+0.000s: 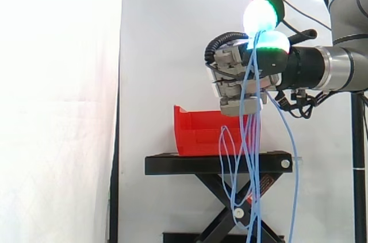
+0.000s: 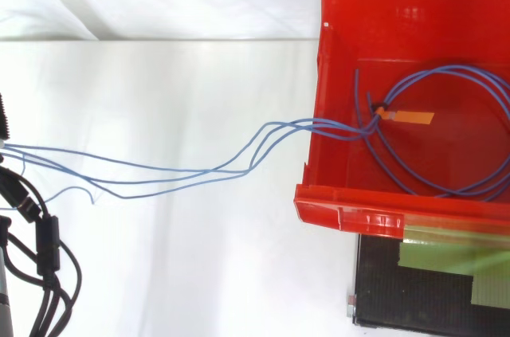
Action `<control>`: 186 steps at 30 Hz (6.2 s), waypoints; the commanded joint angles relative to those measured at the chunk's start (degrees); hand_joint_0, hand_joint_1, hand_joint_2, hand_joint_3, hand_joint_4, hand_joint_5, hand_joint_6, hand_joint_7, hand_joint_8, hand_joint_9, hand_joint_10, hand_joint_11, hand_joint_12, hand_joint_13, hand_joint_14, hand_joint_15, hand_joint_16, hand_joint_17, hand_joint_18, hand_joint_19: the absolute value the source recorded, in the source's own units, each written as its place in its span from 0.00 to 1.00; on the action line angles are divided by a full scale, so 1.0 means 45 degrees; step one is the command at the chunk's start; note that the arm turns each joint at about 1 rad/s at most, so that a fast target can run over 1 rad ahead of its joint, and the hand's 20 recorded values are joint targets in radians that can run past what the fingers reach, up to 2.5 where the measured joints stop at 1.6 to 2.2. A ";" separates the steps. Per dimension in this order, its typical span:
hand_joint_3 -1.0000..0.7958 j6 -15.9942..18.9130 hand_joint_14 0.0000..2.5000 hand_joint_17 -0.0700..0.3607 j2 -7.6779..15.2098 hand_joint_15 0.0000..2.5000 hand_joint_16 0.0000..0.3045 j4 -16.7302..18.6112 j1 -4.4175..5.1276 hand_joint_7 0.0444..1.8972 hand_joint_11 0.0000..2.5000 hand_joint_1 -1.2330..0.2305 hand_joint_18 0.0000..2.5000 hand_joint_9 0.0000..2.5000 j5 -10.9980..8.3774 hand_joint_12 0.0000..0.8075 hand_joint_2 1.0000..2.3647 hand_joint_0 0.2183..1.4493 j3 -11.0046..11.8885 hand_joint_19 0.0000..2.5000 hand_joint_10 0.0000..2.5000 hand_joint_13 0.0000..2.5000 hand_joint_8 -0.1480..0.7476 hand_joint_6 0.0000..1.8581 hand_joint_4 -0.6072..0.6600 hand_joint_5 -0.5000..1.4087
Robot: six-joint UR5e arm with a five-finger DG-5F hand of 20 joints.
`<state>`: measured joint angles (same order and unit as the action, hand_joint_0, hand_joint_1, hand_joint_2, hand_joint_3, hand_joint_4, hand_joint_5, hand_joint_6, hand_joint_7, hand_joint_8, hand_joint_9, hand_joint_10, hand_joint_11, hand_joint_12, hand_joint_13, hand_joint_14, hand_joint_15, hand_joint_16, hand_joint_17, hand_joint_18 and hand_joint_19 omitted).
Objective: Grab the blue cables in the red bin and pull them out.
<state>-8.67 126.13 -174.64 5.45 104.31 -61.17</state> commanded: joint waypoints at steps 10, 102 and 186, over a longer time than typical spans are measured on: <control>0.00 0.0004 0.48 0.39 -0.0001 0.45 0.15 -0.0019 0.0001 0.25 0.52 0.20 0.39 0.60 -0.0016 0.40 0.00 0.54 0.0000 0.49 0.01 0.51 0.53 0.33 0.71 0.71; 0.00 0.0121 0.53 0.39 -0.0001 0.42 0.14 -0.0019 0.0001 0.21 0.58 0.21 0.37 0.50 -0.0036 0.41 0.00 0.55 0.0000 0.49 0.01 0.49 0.51 0.33 0.72 0.66; 0.11 0.0629 0.56 0.40 0.0018 0.39 0.15 0.0117 -0.0117 0.12 0.53 0.13 0.35 0.47 -0.0192 0.41 0.01 0.62 -0.0429 0.49 0.01 0.46 0.50 0.49 0.72 0.58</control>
<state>-5.86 126.14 -174.23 5.01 103.45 -63.11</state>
